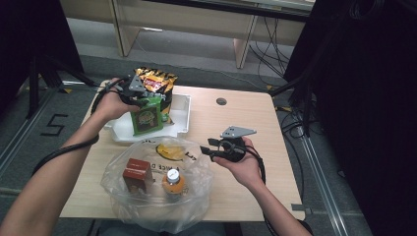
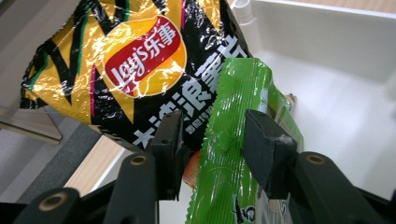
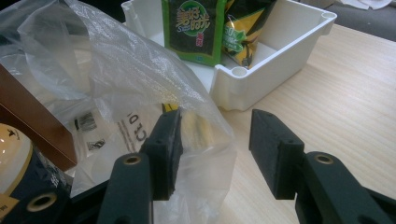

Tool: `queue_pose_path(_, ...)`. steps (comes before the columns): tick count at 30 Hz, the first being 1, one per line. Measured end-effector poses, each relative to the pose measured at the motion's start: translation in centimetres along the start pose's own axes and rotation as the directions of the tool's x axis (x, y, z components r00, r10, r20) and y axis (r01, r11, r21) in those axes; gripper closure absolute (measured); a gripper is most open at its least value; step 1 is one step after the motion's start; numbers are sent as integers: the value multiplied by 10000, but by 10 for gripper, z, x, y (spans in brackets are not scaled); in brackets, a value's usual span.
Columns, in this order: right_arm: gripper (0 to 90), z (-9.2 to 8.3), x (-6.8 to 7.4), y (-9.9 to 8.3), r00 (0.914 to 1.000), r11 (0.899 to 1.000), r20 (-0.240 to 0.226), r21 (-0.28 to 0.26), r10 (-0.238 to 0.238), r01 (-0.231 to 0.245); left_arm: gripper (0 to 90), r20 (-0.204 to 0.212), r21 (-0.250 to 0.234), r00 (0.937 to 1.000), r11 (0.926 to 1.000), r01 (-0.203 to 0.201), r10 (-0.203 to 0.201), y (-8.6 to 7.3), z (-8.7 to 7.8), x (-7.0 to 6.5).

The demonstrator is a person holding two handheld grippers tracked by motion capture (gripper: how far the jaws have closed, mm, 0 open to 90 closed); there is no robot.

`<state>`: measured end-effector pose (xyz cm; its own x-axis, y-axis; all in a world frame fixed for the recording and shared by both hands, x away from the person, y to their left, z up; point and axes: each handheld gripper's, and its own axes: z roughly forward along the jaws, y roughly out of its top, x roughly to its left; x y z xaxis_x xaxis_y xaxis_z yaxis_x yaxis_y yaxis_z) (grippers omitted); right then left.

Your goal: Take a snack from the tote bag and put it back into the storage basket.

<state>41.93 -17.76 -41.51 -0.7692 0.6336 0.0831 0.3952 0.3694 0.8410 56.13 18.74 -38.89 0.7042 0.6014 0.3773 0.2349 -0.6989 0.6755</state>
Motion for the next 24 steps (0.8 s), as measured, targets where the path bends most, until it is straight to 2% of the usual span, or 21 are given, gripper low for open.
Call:
queue_pose_path(5,546,0,0,0,10000,10000,15,8,-5,5,569,-167,-169,9990,9990,405,-408,-4,2,-1)
queue_pose_path(12,546,2,2,0,9999,9998,-91,168,61,-59,555,-260,-241,9982,9983,537,-543,-6,1,-1)
queue_pose_path(13,545,3,2,-1,10000,10000,-59,3,30,-30,555,-292,-255,9979,9981,566,-574,-6,1,-2)
queue_pose_path(15,545,3,2,-1,9999,10000,-90,57,47,-46,553,-397,-289,9974,9978,597,-608,-7,1,-3)
queue_pose_path(21,545,3,2,0,9999,9999,-102,92,81,-80,541,-206,-495,9956,9947,898,-909,-6,0,-4)
queue_pose_path(24,545,4,2,-1,10000,10000,-80,-6,43,-43,537,-135,-493,9962,9952,849,-857,-6,-1,-4)
